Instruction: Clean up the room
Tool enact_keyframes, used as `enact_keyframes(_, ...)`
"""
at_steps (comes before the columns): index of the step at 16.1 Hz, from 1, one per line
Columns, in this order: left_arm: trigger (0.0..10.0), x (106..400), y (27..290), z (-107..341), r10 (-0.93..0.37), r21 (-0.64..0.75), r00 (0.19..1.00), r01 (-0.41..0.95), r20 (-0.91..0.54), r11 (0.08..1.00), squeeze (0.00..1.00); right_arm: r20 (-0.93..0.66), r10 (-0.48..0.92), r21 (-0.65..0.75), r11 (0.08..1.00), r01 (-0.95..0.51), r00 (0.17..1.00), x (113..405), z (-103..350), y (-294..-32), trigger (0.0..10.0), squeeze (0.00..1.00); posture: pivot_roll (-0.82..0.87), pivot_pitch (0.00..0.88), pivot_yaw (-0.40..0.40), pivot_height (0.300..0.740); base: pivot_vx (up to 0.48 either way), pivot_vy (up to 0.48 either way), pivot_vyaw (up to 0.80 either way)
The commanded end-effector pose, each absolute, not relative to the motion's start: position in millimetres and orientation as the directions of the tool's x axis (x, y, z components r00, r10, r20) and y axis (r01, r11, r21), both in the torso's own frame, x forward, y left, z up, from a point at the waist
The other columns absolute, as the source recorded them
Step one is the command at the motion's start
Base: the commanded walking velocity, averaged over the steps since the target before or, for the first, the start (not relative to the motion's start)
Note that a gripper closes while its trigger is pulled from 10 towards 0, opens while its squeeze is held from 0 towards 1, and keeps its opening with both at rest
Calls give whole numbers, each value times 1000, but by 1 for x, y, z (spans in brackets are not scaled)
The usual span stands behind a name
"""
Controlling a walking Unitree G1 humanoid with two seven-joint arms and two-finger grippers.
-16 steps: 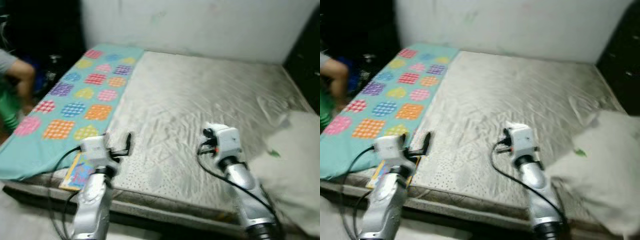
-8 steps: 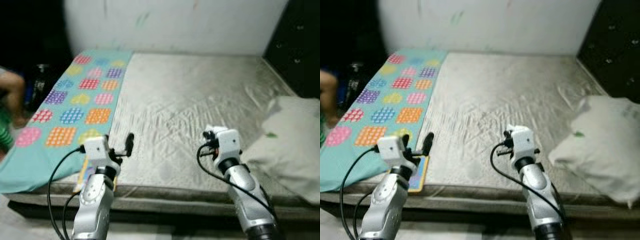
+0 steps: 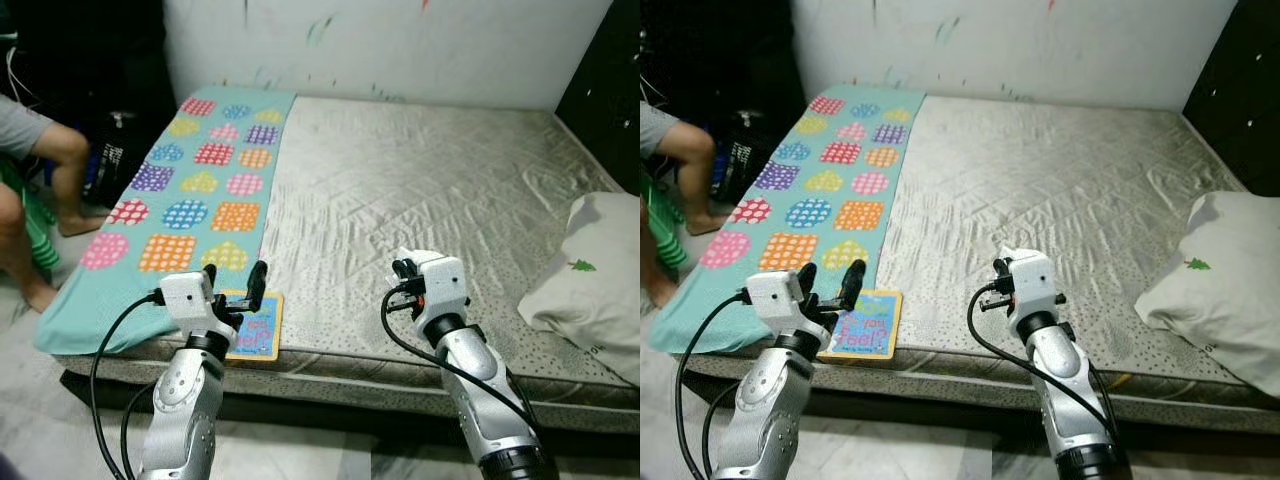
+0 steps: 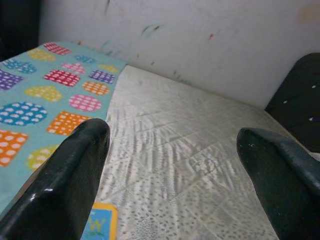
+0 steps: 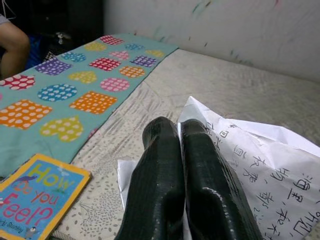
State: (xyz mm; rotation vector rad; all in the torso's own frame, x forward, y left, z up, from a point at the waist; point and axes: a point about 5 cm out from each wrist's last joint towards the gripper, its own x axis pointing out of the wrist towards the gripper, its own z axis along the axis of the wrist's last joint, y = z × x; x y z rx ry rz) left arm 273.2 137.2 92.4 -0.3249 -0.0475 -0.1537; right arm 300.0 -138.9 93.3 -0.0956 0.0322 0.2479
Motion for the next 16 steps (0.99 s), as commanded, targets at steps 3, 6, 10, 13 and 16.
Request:
enact_keyframes(3,10000,273,135,96,-165,-318,982,186,91,930,0,-41,235,-96,966,-238,971,301,95,-140,10000,0,21,47,5,740,0,0,0)
enact_keyframes(6,10000,273,135,96,-172,-317,981,192,91,929,0,-39,233,-95,967,-235,972,301,94,-140,10000,0,20,47,7,740,0,0,0)
enact_keyframes(10,10000,273,133,96,-181,-317,979,201,90,927,0,-40,228,-94,968,-231,973,301,94,-141,10000,0,19,47,10,740,0,0,0)
enact_keyframes(13,10000,273,133,96,-186,-316,978,205,89,926,0,-39,226,-92,969,-229,973,302,94,-141,10000,0,18,48,13,740,85,0,0)
enact_keyframes(16,10000,273,132,97,-190,-315,977,210,92,926,0,-41,221,-92,970,-224,974,302,94,-142,10000,0,20,46,15,740,257,0,0)
